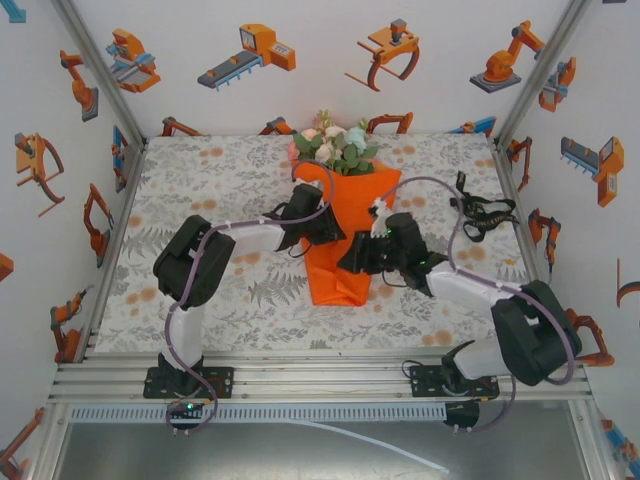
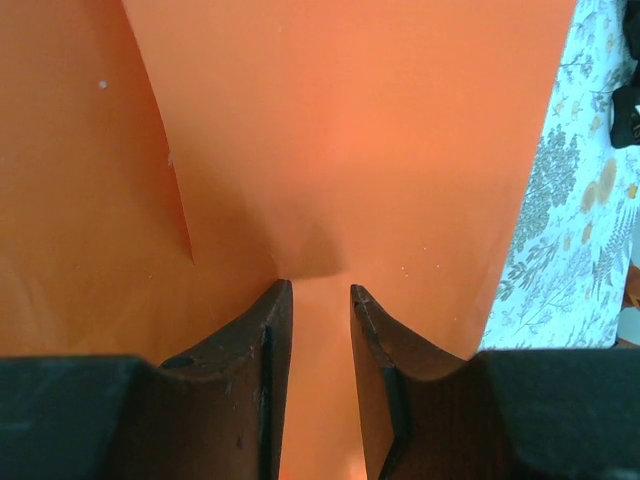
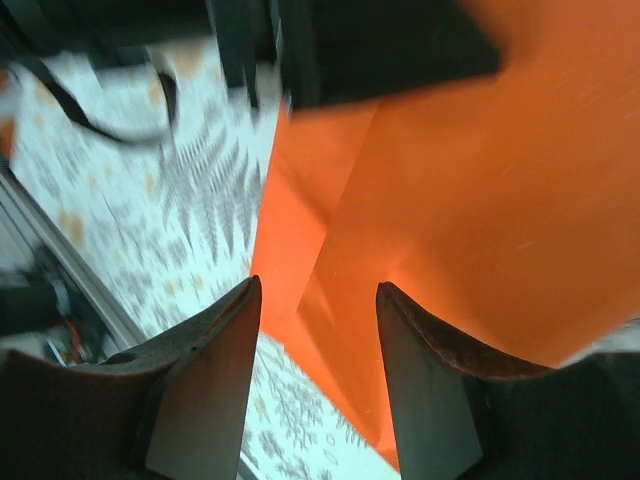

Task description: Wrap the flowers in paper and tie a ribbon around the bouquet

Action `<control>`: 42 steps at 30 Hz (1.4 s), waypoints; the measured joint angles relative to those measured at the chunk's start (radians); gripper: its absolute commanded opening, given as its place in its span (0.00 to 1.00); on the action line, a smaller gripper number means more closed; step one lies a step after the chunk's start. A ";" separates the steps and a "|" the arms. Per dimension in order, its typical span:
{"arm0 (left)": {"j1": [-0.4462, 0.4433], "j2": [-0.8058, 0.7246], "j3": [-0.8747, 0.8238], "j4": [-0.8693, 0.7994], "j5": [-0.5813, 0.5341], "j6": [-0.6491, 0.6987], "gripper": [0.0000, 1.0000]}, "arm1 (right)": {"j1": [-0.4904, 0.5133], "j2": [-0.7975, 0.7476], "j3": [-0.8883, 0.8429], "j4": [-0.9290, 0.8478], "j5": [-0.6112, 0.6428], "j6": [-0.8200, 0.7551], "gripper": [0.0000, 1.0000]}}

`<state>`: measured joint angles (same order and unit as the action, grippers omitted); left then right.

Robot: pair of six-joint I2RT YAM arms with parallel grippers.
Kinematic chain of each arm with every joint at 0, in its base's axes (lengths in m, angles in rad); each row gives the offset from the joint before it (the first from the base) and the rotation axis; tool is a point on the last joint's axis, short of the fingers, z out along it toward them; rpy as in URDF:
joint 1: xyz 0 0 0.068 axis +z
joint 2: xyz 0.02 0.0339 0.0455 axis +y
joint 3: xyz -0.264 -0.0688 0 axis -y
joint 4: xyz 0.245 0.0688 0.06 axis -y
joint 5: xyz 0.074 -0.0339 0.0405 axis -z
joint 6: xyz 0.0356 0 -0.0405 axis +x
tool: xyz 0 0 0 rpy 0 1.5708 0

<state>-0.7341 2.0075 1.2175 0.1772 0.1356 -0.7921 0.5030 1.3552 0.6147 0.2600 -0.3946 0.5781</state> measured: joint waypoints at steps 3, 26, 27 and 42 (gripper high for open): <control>0.000 -0.014 -0.031 0.012 -0.005 -0.001 0.33 | -0.124 -0.002 0.006 0.046 0.014 0.062 0.49; -0.025 -0.121 -0.097 -0.074 -0.174 0.046 0.32 | -0.340 0.470 0.349 0.132 -0.041 0.150 0.50; -0.025 -0.124 -0.098 -0.079 -0.177 0.048 0.32 | -0.354 0.451 0.350 0.127 -0.043 0.142 0.50; -0.062 -0.175 -0.111 -0.140 -0.227 0.108 0.38 | -0.419 0.616 0.488 0.112 -0.120 0.143 0.49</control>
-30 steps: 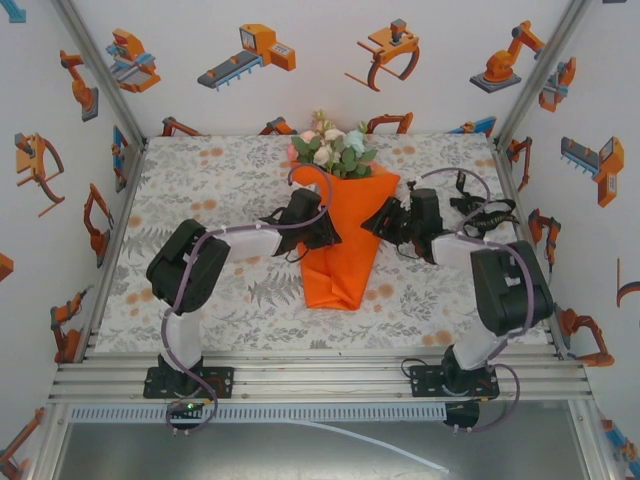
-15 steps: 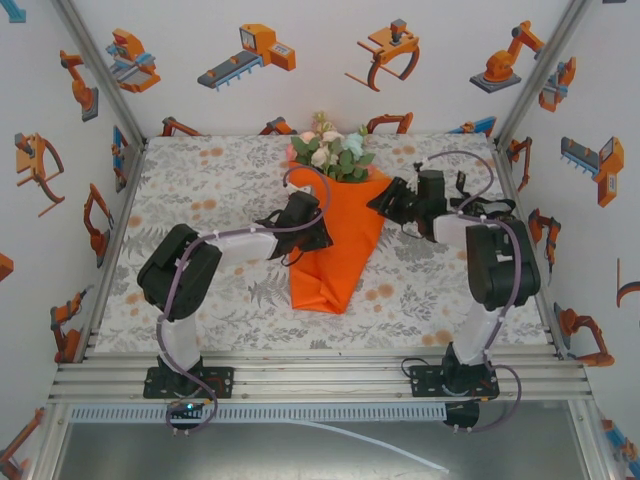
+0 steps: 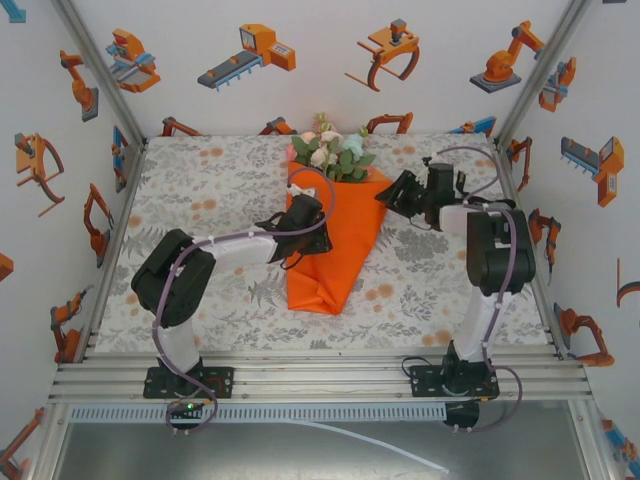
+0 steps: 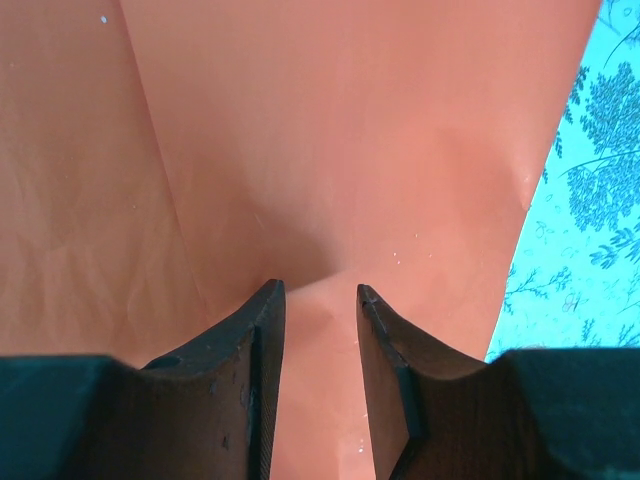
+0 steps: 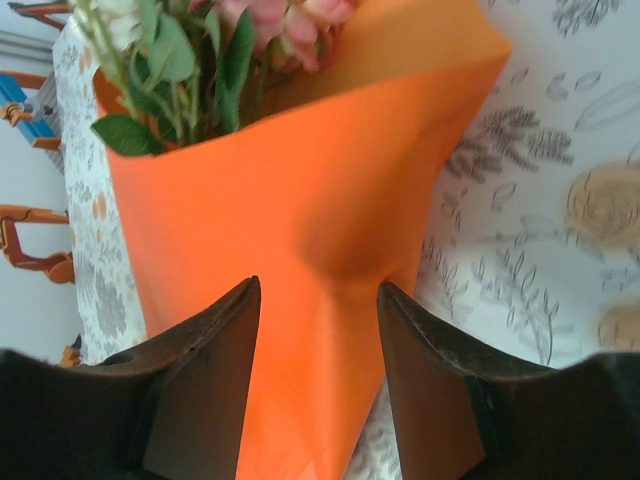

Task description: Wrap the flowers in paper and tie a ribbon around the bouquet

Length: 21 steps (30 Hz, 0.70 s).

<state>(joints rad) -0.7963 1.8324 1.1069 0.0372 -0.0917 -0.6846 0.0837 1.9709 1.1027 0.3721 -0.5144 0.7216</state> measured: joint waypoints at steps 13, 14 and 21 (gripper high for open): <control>-0.003 -0.031 -0.017 -0.035 -0.032 0.025 0.38 | -0.057 0.107 0.351 -0.256 0.045 -0.140 0.43; -0.003 -0.031 -0.017 -0.036 -0.032 0.026 0.38 | -0.058 0.107 0.354 -0.252 0.035 -0.138 0.38; -0.005 -0.031 -0.017 -0.037 -0.032 0.027 0.37 | -0.036 0.149 0.347 -0.232 0.008 -0.079 0.24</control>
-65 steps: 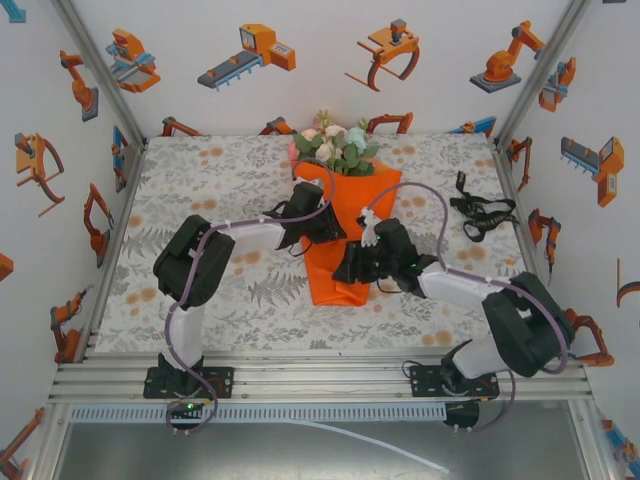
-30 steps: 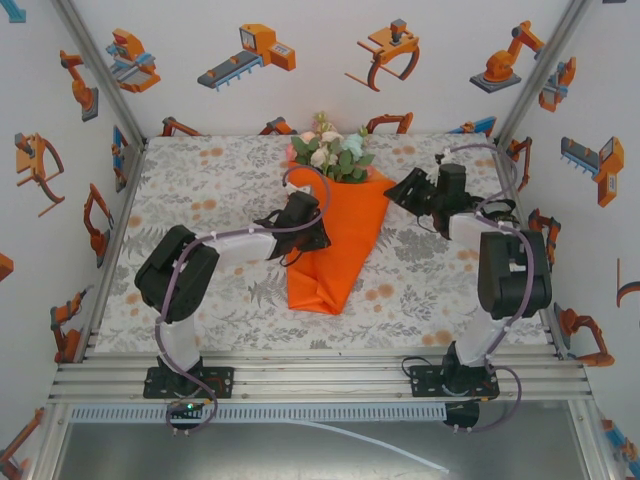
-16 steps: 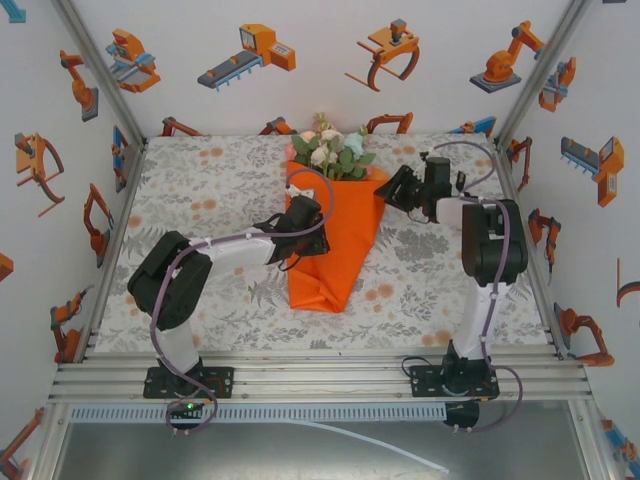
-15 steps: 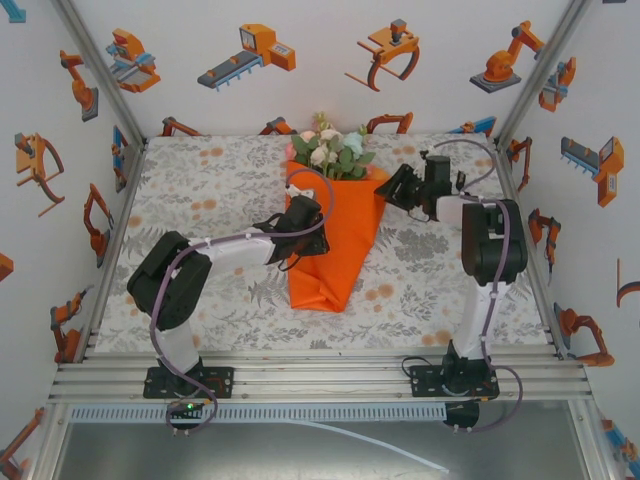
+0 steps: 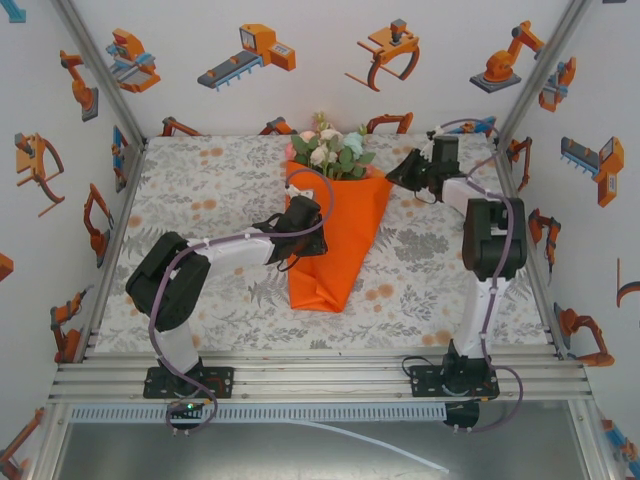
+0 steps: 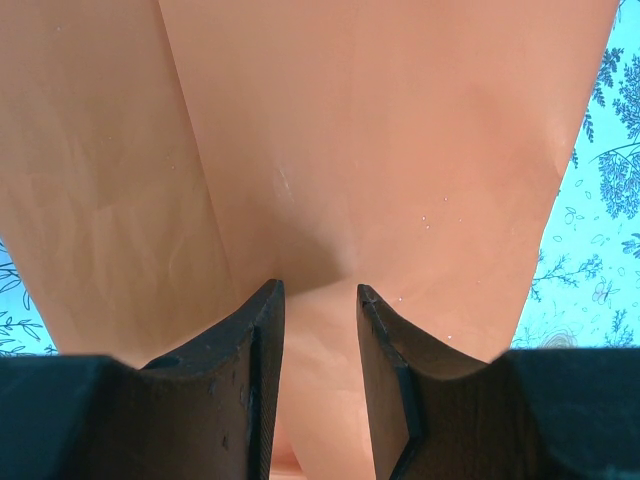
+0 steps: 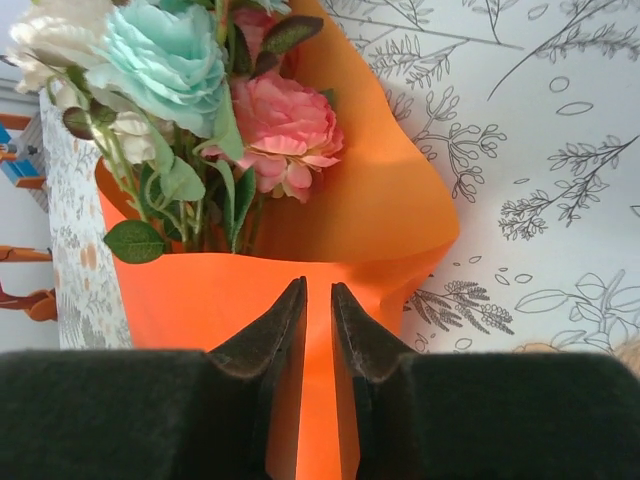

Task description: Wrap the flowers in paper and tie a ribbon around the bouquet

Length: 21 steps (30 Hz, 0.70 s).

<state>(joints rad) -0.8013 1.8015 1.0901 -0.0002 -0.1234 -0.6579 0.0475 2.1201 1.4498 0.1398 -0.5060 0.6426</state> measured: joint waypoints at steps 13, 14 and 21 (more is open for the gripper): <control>-0.010 -0.001 -0.008 -0.001 -0.003 0.005 0.39 | -0.019 0.172 0.247 -0.155 0.054 -0.017 0.33; -0.010 -0.003 -0.011 -0.001 -0.003 0.008 0.40 | -0.021 0.161 0.252 -0.162 0.054 -0.024 0.34; -0.016 -0.090 -0.003 -0.021 0.015 0.042 0.43 | -0.007 -0.180 -0.027 -0.158 0.052 -0.022 0.42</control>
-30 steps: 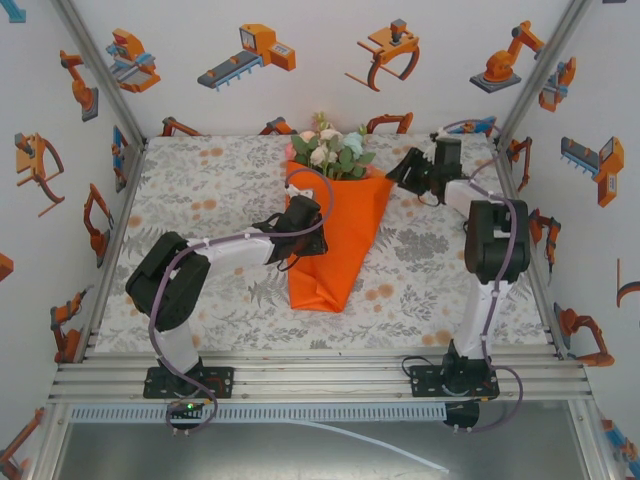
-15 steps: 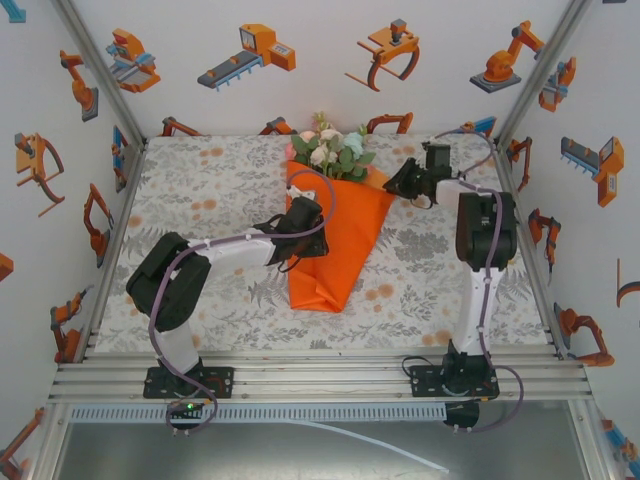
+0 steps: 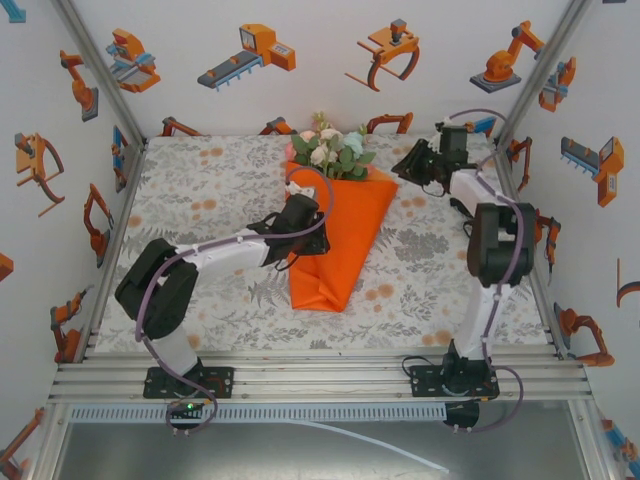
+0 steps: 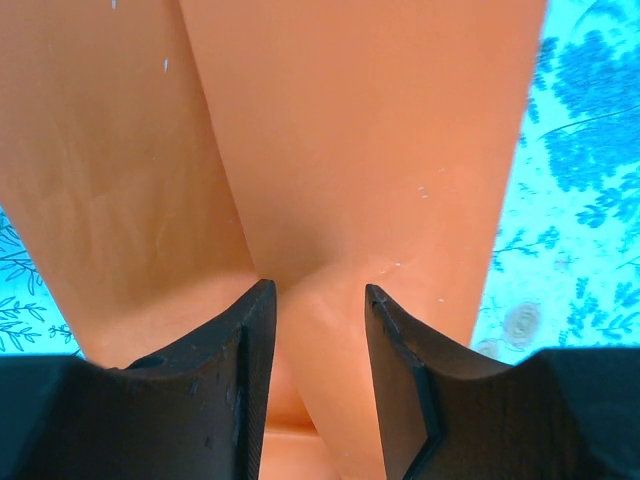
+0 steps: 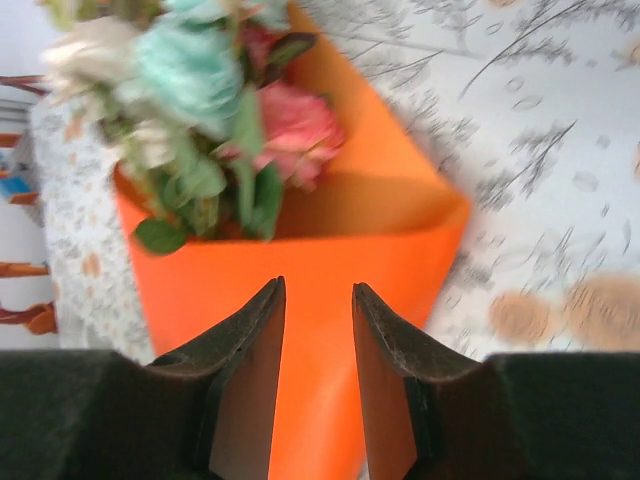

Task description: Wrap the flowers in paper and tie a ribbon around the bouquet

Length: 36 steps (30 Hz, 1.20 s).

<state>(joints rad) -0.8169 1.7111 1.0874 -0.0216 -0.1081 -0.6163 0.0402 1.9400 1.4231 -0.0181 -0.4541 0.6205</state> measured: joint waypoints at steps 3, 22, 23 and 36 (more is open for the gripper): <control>-0.008 -0.039 0.019 -0.003 -0.003 0.003 0.46 | 0.042 -0.207 -0.222 0.071 -0.005 0.028 0.51; -0.028 -0.116 -0.143 -0.074 0.181 -0.115 0.46 | 0.375 -0.433 -0.624 0.076 0.086 0.028 0.52; -0.034 -0.116 -0.142 -0.069 0.192 -0.123 0.40 | 0.383 -0.432 -0.624 0.080 0.087 0.034 0.52; -0.036 -0.166 -0.342 0.085 0.123 -0.279 0.00 | 0.402 -0.426 -0.624 0.093 0.116 0.037 0.53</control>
<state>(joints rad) -0.8532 1.5452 0.7452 0.0639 0.0151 -0.8955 0.4423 1.5139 0.7994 0.0753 -0.3378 0.6575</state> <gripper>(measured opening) 0.007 0.523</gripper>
